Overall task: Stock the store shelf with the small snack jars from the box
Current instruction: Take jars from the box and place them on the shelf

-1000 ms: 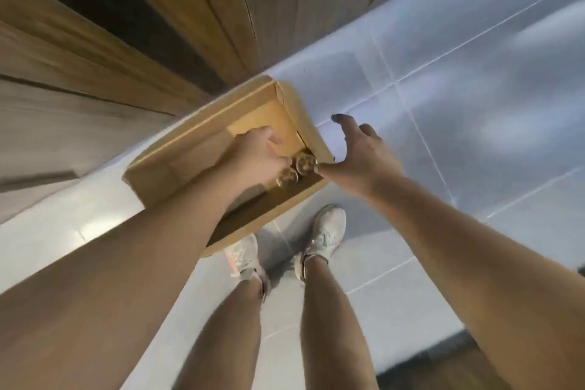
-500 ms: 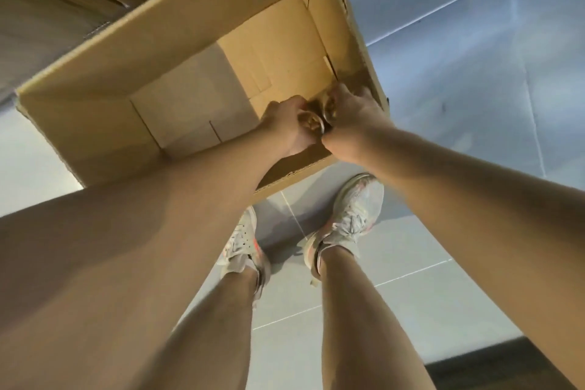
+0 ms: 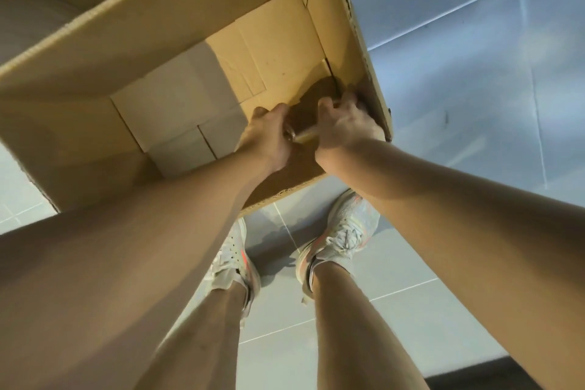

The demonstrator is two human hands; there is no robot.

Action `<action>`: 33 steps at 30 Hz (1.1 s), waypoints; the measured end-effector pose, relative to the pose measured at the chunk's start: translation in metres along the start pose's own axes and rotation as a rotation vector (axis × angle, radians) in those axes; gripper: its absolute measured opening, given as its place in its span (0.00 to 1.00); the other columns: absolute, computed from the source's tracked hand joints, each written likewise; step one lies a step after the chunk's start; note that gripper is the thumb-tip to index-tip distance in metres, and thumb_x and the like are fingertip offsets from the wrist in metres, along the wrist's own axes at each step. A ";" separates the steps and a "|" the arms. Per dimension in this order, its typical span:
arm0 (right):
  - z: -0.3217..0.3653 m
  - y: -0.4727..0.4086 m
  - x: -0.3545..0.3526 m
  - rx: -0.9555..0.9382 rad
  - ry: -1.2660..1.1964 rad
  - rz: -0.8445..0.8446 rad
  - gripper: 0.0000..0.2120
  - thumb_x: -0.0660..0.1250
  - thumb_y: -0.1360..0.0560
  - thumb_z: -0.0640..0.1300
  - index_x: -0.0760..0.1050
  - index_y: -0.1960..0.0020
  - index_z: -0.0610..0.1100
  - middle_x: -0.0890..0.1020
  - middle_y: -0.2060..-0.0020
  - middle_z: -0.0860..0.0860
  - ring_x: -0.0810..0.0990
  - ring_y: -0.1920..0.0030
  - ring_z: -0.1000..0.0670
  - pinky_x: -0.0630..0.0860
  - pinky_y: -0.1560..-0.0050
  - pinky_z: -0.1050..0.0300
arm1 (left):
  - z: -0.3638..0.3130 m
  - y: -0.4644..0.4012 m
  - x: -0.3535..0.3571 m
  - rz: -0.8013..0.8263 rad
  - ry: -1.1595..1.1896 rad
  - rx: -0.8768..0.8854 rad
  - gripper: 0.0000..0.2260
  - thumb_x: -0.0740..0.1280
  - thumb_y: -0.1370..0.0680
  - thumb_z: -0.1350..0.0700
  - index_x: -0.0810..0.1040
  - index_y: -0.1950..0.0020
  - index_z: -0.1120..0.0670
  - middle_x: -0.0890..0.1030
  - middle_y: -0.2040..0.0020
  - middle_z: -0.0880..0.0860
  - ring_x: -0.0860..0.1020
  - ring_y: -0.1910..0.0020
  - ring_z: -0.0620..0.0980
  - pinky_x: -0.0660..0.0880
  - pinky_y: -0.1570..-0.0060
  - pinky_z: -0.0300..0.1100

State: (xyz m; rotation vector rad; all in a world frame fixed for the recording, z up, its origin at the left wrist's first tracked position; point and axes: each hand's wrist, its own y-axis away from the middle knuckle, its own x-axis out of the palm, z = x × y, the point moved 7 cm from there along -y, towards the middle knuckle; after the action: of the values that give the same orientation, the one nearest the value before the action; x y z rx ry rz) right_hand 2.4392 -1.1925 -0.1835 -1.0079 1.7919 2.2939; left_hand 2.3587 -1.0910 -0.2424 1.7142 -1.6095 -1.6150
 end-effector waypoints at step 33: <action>-0.052 0.186 -0.198 -0.125 -0.340 -0.304 0.26 0.73 0.31 0.49 0.70 0.35 0.56 0.73 0.44 0.51 0.74 0.42 0.42 0.74 0.46 0.52 | -0.147 0.183 -0.191 -0.107 -0.045 0.318 0.24 0.78 0.30 0.52 0.70 0.42 0.38 0.68 0.36 0.45 0.71 0.37 0.54 0.76 0.48 0.48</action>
State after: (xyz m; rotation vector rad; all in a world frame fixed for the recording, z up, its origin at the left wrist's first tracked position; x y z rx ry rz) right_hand 2.5385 -1.2323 0.0717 -0.7796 1.2860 2.2413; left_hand 2.4360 -1.0614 0.0481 1.9602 -1.9118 -1.5175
